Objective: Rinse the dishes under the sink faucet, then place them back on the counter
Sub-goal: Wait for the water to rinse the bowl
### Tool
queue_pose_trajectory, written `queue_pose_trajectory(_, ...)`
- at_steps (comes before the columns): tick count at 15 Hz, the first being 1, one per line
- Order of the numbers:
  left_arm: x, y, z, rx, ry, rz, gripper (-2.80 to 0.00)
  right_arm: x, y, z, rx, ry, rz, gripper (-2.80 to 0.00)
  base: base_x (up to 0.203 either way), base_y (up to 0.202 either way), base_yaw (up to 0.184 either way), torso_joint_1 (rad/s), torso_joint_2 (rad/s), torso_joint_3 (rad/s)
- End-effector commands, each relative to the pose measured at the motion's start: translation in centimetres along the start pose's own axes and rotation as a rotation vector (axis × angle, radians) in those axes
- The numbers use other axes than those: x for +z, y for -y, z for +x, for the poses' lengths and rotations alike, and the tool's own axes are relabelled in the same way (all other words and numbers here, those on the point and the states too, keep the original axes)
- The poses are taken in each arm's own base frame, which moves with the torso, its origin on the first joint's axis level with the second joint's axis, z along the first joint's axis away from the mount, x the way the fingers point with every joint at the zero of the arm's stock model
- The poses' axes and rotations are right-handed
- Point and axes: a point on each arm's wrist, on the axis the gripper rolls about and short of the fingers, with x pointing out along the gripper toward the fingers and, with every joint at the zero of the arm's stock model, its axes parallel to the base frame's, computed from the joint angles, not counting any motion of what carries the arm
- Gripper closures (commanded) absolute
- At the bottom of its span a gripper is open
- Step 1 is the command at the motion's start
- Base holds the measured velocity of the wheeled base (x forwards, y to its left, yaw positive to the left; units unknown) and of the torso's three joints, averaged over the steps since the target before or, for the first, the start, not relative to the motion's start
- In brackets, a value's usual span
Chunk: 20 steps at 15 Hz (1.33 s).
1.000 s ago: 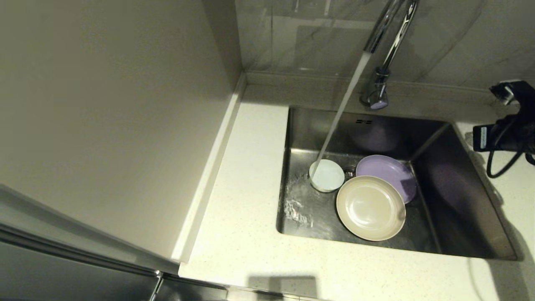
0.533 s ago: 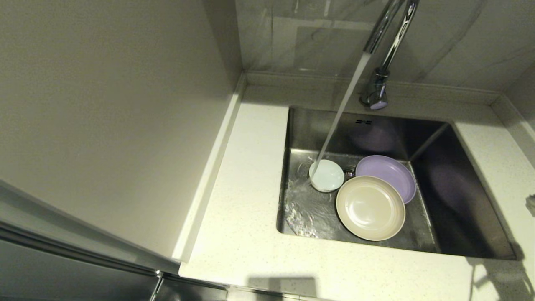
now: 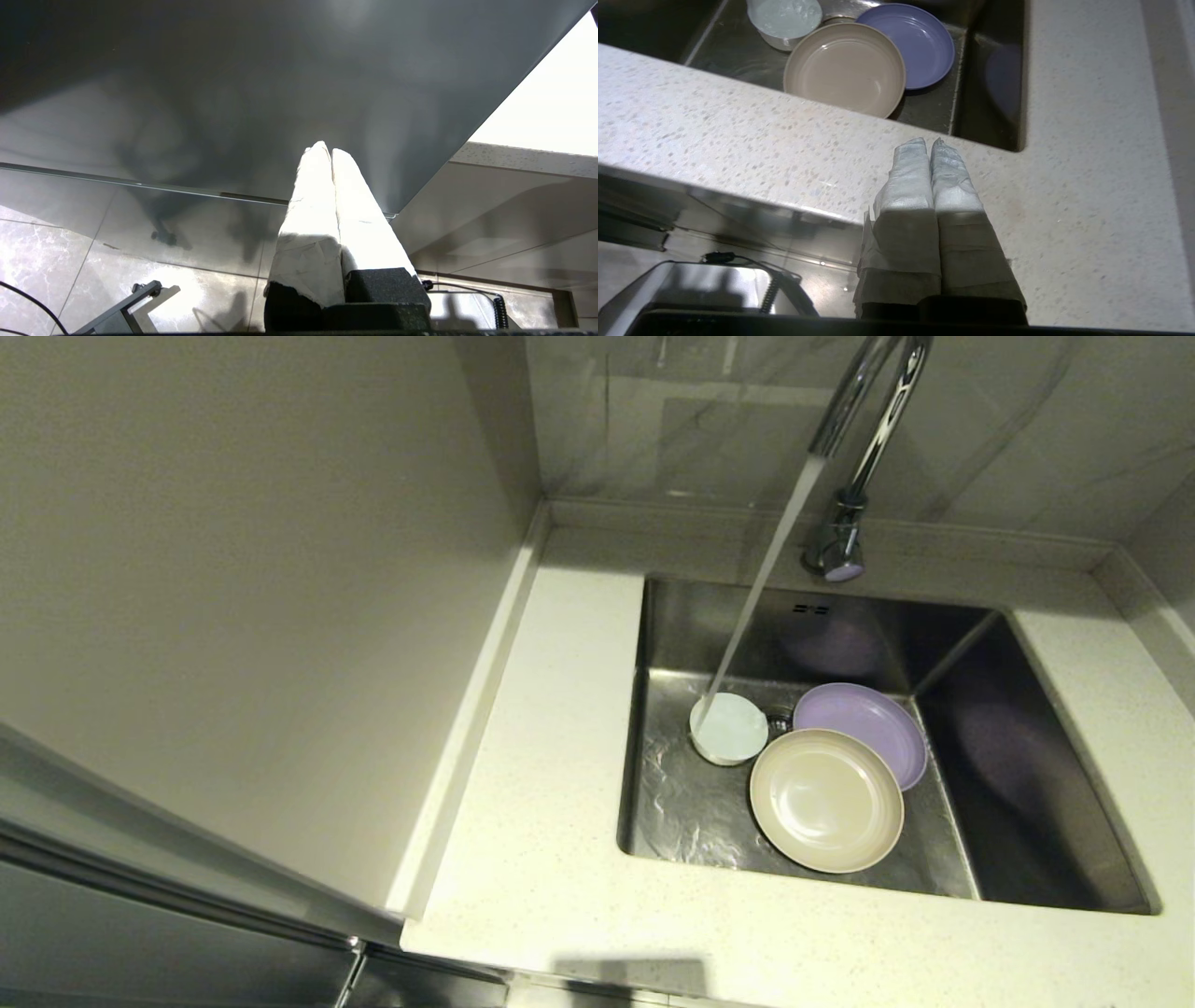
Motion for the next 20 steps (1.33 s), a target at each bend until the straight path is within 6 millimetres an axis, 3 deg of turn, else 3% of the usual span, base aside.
queue_pose_trajectory(1,0.0,0.0,0.0,0.000,0.004,-0.001,0.00,-1.7,-0.1,-1.5,0.017,0.100,0.022,0.00,0.000,0.000,0.000,0.000,0.00,0.000)
queue_pose_trajectory(4,0.0,0.0,0.0,0.000,0.004,0.001,0.00,-3.0,-0.4,-1.9,0.071,0.041,0.104,0.00,0.000,0.000,0.000,0.000,0.00,0.000)
queue_pose_trajectory(20,0.0,0.0,0.0,0.000,0.004,0.001,0.00,-2.9,-0.4,-1.9,0.069,0.052,0.133,0.00,0.000,0.000,0.000,0.000,0.00,0.000)
